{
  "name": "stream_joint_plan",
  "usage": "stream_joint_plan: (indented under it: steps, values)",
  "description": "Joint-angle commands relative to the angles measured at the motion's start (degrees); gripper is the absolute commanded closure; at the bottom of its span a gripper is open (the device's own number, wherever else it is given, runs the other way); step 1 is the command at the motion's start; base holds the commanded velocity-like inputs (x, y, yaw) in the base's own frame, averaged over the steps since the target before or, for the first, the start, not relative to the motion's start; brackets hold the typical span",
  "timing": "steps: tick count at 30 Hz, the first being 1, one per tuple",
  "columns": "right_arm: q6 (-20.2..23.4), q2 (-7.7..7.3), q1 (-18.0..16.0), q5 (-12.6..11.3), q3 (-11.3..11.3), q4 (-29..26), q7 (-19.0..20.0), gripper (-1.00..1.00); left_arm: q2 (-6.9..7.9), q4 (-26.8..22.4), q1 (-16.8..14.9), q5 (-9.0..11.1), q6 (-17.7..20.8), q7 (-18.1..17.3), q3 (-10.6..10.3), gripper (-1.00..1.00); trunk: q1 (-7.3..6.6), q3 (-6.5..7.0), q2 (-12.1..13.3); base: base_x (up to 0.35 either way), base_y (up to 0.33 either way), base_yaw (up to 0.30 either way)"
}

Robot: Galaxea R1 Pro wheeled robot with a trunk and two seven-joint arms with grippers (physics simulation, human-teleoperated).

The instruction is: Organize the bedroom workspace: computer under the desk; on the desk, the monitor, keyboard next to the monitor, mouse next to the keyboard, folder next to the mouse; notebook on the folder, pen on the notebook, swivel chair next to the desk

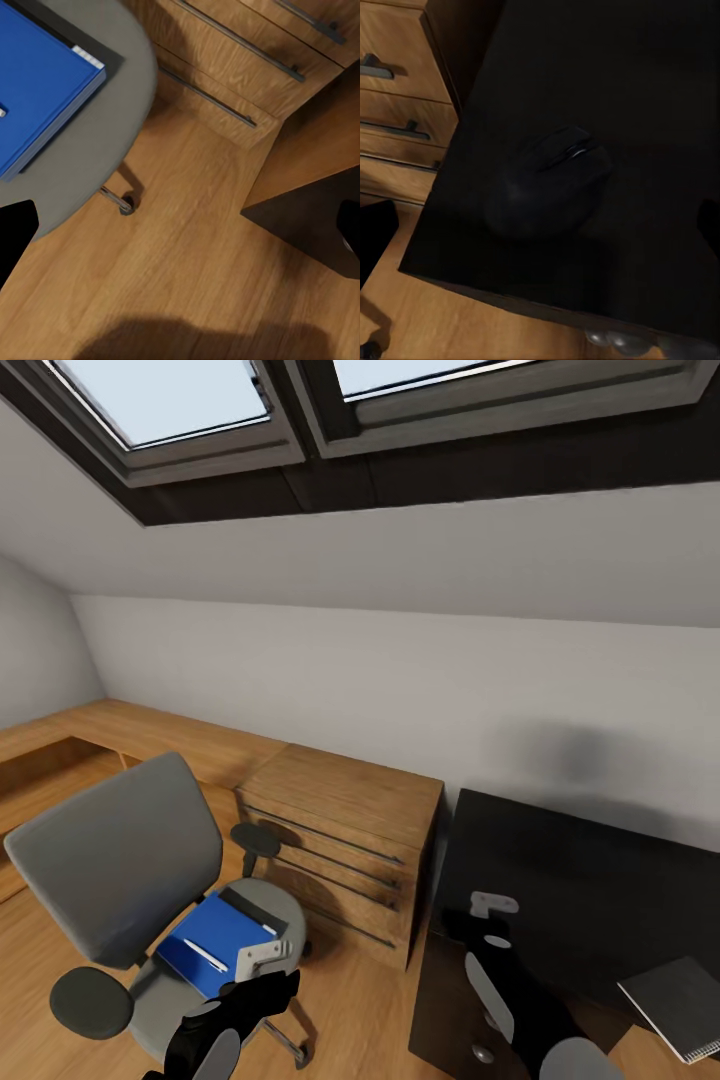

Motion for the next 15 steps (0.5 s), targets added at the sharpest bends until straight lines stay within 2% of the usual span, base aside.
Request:
stream_joint_plan:
  steps: [1, 6, 12, 15]
  values:
    - [0.1, -0.07, -0.1, -0.4, 0.3, 0.1, -0.5, -1.0, 0.06, -0.1, -0.1, 0.6, 0.0, 0.6, -0.1, -1.0, 0.01, -0.08, -0.1, 0.0, 0.0, 0.0]
    - [-0.2, -0.15, -0.4, -0.4, 0.3, 0.8, -0.5, -1.0, 0.06, -0.1, -0.1, 0.5, 0.0, 0.6, -0.1, -1.0, 0.01, -0.08, -0.1, 0.005, 0.0, 0.0]
    - [-0.2, -0.16, -0.4, -0.4, 0.3, 0.9, -0.5, -1.0, 0.06, -0.1, -0.1, 0.5, -0.4, 0.6, -0.1, -1.0, 0.01, -0.08, -0.1, 0.181, 0.046, 0.0]
    - [-0.2, -0.43, -0.5, -0.4, 0.3, 1.1, -0.5, -1.0, 0.06, -0.1, -0.1, 0.6, -0.6, 0.6, -0.2, -1.0, 0.01, -0.08, -0.1, 0.057, 0.011, 0.0]
